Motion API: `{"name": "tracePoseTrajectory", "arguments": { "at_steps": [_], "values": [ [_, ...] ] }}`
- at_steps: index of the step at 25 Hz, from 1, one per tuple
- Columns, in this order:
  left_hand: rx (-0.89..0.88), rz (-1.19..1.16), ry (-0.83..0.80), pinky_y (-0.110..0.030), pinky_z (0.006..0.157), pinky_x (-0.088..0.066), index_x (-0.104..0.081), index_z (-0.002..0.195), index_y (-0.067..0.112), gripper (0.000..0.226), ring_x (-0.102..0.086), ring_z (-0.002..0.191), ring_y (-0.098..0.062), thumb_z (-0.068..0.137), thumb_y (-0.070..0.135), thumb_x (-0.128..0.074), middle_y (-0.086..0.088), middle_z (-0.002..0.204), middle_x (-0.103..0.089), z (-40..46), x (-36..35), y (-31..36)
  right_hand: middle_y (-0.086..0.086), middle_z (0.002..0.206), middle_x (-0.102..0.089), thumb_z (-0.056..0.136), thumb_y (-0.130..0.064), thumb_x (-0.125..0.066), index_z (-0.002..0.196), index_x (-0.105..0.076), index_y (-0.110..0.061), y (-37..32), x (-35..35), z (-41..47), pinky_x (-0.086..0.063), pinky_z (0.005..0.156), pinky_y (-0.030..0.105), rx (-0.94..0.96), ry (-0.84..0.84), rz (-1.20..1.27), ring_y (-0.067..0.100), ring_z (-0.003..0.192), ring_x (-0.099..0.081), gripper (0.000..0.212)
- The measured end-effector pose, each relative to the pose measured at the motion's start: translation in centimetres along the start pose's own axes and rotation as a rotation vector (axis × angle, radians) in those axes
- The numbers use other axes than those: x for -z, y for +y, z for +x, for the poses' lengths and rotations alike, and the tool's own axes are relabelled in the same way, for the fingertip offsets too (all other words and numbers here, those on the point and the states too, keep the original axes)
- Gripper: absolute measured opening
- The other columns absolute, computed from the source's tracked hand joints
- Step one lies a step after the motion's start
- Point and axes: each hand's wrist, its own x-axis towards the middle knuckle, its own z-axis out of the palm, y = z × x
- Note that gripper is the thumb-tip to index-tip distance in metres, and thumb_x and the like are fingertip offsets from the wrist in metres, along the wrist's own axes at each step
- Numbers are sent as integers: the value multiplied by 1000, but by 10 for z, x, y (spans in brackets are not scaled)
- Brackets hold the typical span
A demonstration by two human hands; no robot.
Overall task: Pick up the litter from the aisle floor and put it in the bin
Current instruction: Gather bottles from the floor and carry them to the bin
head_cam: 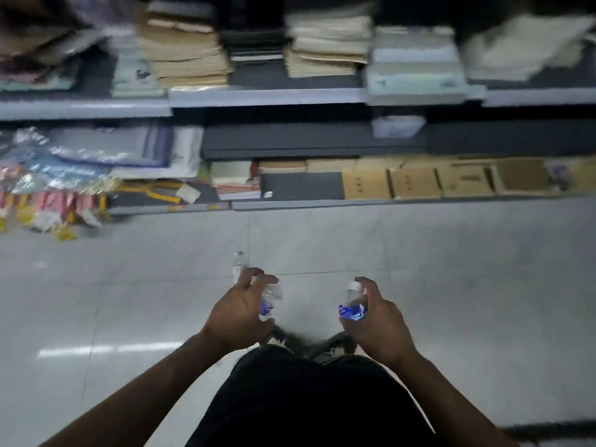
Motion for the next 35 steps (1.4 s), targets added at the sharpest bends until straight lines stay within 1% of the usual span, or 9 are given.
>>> {"name": "tracePoseTrajectory", "arguments": {
  "at_steps": [4,8,14,18,20,24,27,29,35],
  "values": [
    [-151,122,-133,-31,85,-55,-46,134,41,69,-67,93,-19,70,42,-72,15,141,-33,57,-26,88,-10,97,-73,83,-45,-74,138,-34,-37,81,41,-33,-50,72,32,-104,150,143,20,80,-65,68],
    [-337,185,-256,-28,86,-54,-49,131,42,66,-66,97,-17,72,41,-80,20,140,-34,101,-63,177,-11,96,-71,81,-41,-75,139,-34,-36,144,71,-70,-52,74,33,-243,361,337,18,82,-64,70],
    [-623,211,-463,-27,91,-55,-52,133,39,69,-63,105,-12,71,32,-82,23,137,-33,133,-98,266,-12,98,-69,83,-44,-72,139,-32,-41,183,70,-117,-54,75,36,-485,584,550,14,83,-65,69],
    [-736,278,-585,-3,82,-44,-53,135,37,70,-59,108,-9,72,31,-84,20,140,-34,159,-105,297,-12,98,-69,81,-40,-75,141,-31,-41,179,56,-128,-54,79,37,-684,743,694,16,87,-66,74],
    [-797,298,-626,2,78,-39,-54,134,37,68,-59,106,-7,73,32,-84,19,139,-35,171,-108,311,-13,96,-69,80,-39,-76,141,-32,-42,168,44,-132,-53,78,34,-769,809,746,13,87,-66,76],
    [-888,340,-704,0,77,-39,-54,133,36,62,-58,105,-7,78,36,-81,16,137,-38,182,-121,341,-13,90,-69,80,-37,-77,141,-34,-40,159,25,-145,-56,77,36,-900,892,838,10,82,-66,75],
    [-938,352,-748,-12,71,-55,-55,132,36,56,-61,101,-12,81,37,-78,16,135,-39,178,-141,375,-14,92,-69,78,-39,-79,139,-35,-43,168,17,-164,-56,78,38,-979,969,879,9,84,-66,75],
    [-962,383,-764,-22,65,-61,-54,132,37,57,-63,98,-15,81,36,-78,17,135,-37,173,-162,401,-15,94,-70,77,-42,-78,137,-36,-45,185,17,-176,-56,78,39,-1007,1011,910,11,86,-67,73],
    [-929,456,-788,-25,63,-62,-54,132,35,57,-64,93,-13,80,31,-79,17,137,-36,157,-223,458,-14,94,-68,80,-40,-77,136,-36,-41,262,46,-192,-52,74,29,-985,991,984,9,88,-66,70]
  ]
}}
